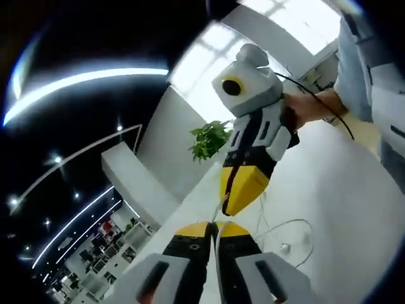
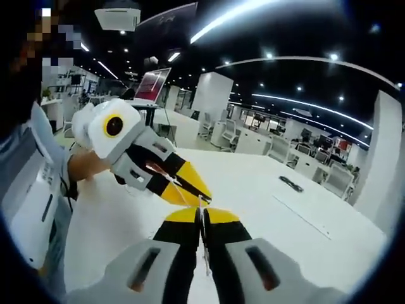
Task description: Peel open the Velcro strap on the desktop, arrange the wired earphones neatly onto it, and close the Velcro strap to secure them.
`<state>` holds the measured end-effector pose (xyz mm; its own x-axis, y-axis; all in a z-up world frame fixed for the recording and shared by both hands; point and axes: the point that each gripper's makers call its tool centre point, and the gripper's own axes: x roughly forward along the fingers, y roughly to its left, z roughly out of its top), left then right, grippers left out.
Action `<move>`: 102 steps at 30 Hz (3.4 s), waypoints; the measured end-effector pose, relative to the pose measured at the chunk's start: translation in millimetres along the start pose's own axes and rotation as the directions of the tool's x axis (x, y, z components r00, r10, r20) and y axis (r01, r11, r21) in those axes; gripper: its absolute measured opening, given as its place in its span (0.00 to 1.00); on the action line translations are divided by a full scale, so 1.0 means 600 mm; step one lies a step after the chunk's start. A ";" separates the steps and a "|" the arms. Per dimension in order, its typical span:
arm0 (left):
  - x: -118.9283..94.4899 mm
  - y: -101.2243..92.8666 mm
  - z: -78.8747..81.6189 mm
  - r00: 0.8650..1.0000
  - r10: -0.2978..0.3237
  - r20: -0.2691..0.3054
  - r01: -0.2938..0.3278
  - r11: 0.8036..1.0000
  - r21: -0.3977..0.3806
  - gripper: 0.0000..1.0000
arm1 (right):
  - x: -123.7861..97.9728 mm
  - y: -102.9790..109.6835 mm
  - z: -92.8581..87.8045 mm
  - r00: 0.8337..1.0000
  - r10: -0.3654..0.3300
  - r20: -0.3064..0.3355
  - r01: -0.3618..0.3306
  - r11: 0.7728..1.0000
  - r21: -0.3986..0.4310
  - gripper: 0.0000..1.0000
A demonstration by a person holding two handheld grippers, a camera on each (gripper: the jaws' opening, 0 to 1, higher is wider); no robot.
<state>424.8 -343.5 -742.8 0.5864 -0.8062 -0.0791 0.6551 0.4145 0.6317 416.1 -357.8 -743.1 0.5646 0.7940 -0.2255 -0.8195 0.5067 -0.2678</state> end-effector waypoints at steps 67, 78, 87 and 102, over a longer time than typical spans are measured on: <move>-0.046 0.060 0.100 0.969 0.111 0.220 -0.053 0.965 -0.255 0.06 | 0.051 -0.056 -0.062 0.972 -0.204 0.113 0.178 0.962 0.205 0.04; -0.054 0.073 0.119 0.958 0.111 0.263 -0.034 0.959 -0.283 0.06 | 0.071 -0.029 -0.067 0.986 -0.141 0.088 0.124 0.977 0.176 0.05; -0.055 0.071 0.121 0.954 0.110 0.278 -0.022 0.953 -0.304 0.06 | 0.077 -0.029 -0.073 0.987 -0.137 0.083 0.120 0.976 0.183 0.04; -0.073 0.089 0.129 0.939 0.161 0.303 -0.064 0.950 -0.306 0.06 | 0.105 0.016 -0.113 1.000 -0.025 -0.016 0.028 0.986 0.163 0.04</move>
<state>397.1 -318.7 -646.2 0.5117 -0.8185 0.2613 0.7308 0.5745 0.3686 450.8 -325.6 -823.3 0.5866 0.7755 -0.2335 -0.8087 0.5763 -0.1180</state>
